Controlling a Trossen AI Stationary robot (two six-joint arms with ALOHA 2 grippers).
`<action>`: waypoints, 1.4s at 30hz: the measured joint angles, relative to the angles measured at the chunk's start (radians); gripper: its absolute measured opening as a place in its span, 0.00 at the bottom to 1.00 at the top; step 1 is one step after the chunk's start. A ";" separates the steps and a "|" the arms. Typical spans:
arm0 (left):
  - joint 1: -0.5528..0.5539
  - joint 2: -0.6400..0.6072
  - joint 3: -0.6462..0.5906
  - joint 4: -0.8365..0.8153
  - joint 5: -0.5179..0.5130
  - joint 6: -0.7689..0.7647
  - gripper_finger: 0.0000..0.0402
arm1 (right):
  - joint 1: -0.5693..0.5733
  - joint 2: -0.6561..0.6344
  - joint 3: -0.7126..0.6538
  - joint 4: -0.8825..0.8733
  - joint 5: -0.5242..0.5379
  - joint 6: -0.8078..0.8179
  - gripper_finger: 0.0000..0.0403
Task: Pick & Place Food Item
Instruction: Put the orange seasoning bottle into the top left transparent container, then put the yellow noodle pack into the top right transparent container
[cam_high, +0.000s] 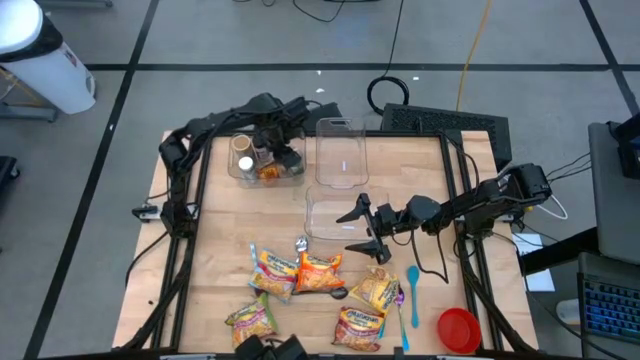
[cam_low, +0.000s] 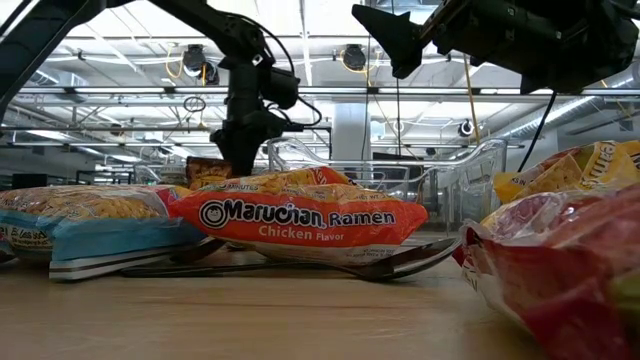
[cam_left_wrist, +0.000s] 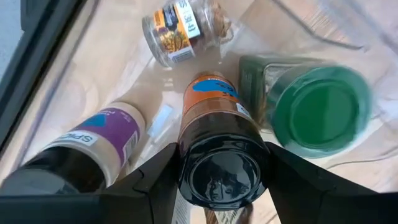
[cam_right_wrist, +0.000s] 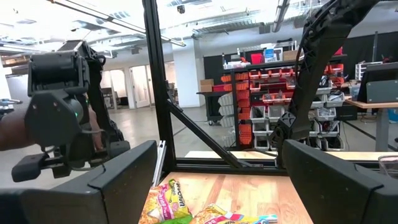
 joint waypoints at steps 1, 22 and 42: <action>0.000 0.000 -0.010 0.002 0.000 0.000 0.52 | 0.000 0.000 0.000 0.000 0.000 0.000 0.85; -0.004 0.001 -0.073 0.025 0.007 0.000 0.96 | 0.000 0.000 0.000 0.001 0.000 0.000 0.85; -0.037 -0.388 -0.057 -0.001 -0.007 -0.007 0.82 | 0.000 0.000 0.000 -0.015 0.000 0.000 0.85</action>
